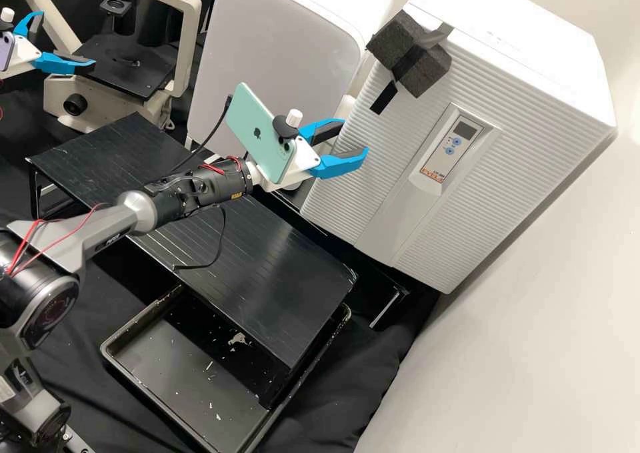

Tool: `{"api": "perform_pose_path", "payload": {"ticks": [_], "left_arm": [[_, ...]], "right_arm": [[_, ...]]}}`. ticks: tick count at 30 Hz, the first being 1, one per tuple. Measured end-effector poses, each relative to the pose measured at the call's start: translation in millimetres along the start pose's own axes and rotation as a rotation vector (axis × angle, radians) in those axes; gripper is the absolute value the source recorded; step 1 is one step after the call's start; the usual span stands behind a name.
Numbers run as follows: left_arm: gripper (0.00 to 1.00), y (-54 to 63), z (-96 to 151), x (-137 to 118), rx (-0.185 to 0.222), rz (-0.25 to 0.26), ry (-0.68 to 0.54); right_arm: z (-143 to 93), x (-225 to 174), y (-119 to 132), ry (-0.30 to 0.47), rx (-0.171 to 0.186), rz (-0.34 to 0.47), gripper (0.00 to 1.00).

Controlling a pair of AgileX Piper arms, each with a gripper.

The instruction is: Open the incubator door

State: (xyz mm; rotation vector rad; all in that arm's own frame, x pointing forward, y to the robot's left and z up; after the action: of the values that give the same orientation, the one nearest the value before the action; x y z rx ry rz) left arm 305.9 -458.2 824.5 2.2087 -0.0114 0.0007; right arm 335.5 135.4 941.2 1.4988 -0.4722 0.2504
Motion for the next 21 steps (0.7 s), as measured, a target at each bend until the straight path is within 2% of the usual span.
{"api": "perform_pose_path", "payload": {"ticks": [8,11,21], "left_arm": [[1.00,0.0,0,0,0.000,0.000,0.000],[1.00,0.0,0,0,0.000,0.000,0.000],[1.00,0.0,0,0,0.000,0.000,0.000]], "right_arm": [[4,-4,1,0.009,-0.008,-0.010,0.00],[6,-10,6,0.011,0.009,-0.009,0.00],[16,-40,29,0.010,0.031,-0.002,0.00]]}}
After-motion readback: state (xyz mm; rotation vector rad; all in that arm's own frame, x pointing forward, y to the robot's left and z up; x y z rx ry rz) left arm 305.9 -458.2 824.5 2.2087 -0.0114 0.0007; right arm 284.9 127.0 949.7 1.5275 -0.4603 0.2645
